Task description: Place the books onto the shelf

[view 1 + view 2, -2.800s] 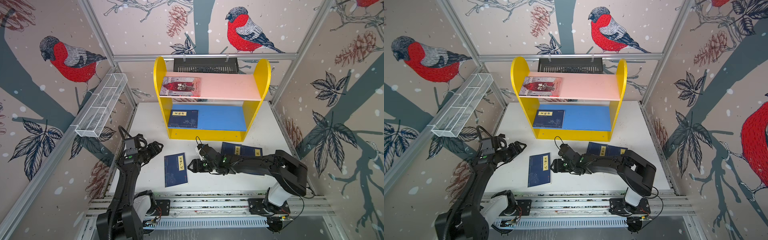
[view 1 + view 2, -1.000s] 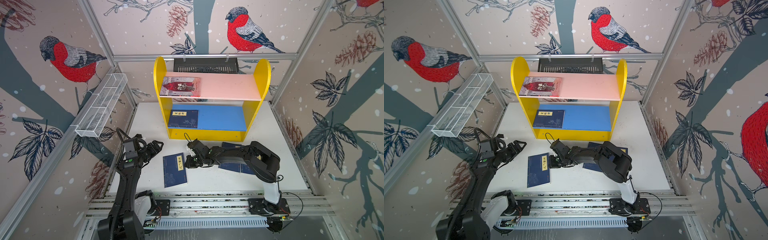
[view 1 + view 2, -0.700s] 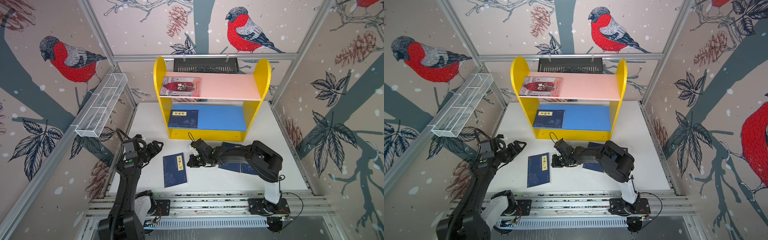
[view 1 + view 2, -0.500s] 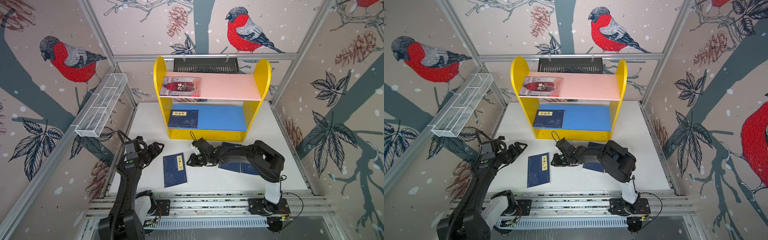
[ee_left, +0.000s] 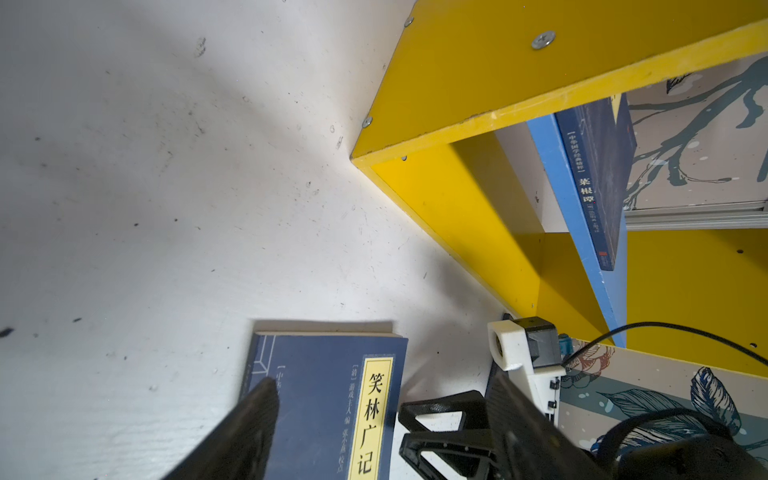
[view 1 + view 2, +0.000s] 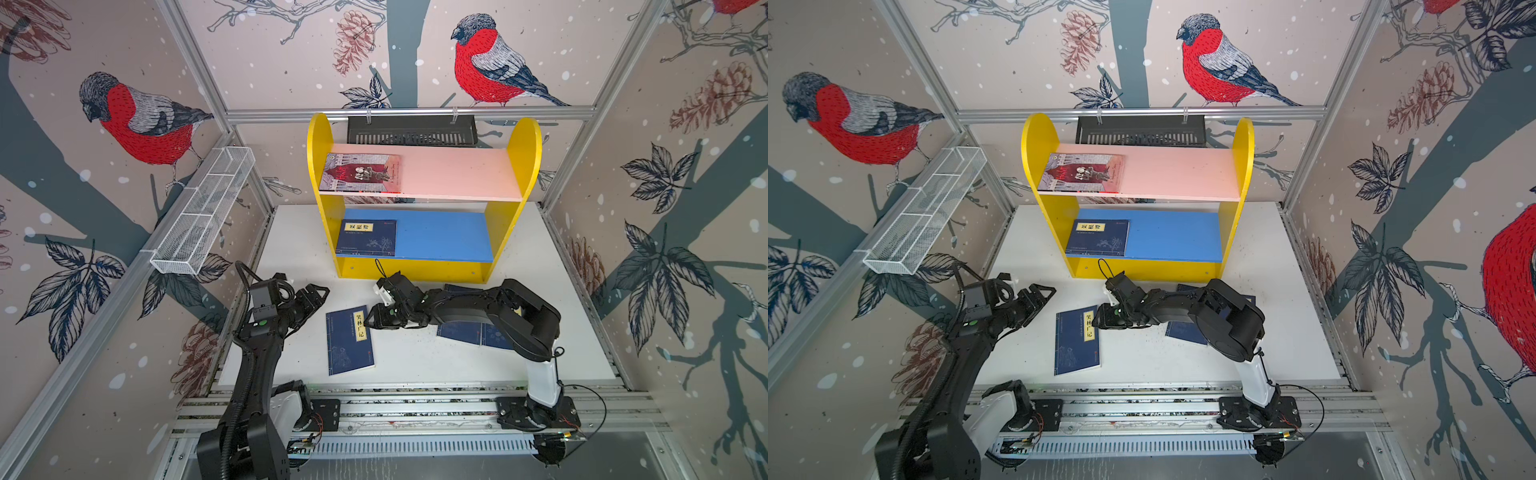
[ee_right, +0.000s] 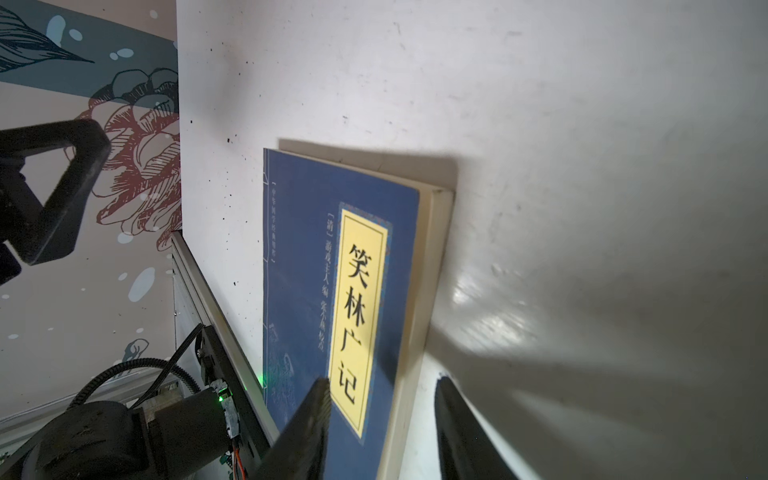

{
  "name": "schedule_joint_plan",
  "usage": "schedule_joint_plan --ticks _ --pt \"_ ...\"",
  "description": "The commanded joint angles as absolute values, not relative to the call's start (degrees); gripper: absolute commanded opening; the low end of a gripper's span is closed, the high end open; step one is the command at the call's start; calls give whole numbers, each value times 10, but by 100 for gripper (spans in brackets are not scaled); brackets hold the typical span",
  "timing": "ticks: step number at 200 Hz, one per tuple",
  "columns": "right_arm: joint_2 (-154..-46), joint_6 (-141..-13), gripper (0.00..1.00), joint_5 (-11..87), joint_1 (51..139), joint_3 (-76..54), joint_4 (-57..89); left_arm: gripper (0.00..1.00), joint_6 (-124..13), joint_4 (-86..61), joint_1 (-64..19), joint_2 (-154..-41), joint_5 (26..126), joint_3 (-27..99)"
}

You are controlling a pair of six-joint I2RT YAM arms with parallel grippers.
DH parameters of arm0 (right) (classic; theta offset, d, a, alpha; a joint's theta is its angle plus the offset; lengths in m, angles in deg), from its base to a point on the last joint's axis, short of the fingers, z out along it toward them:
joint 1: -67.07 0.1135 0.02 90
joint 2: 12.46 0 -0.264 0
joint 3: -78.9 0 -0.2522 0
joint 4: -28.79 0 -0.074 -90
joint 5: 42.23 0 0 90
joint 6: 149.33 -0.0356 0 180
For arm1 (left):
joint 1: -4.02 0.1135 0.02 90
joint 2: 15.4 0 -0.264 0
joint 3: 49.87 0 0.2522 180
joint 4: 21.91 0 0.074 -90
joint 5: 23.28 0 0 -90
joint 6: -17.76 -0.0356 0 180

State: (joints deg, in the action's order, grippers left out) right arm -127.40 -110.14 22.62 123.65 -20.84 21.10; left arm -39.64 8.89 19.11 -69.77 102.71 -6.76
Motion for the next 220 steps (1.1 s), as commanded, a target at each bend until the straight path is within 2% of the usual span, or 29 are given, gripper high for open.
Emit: schedule_joint_plan --ticks 1,123,192,207,220 --pt "-1279 -1099 43 216 1239 -202 224 80 -394 70 193 -699 1033 -69" --pt "-1289 -1117 27 169 1236 -203 277 80 -395 66 197 -707 1034 -72" --pt "-1297 -1131 26 142 1226 -223 327 80 -391 63 197 -705 1037 -75" --pt "-1297 -1129 22 139 1226 -223 329 80 -389 58 197 -706 1042 -77" --pt "-1297 -1124 15 138 1224 -224 327 80 -386 50 197 -706 1052 -82"
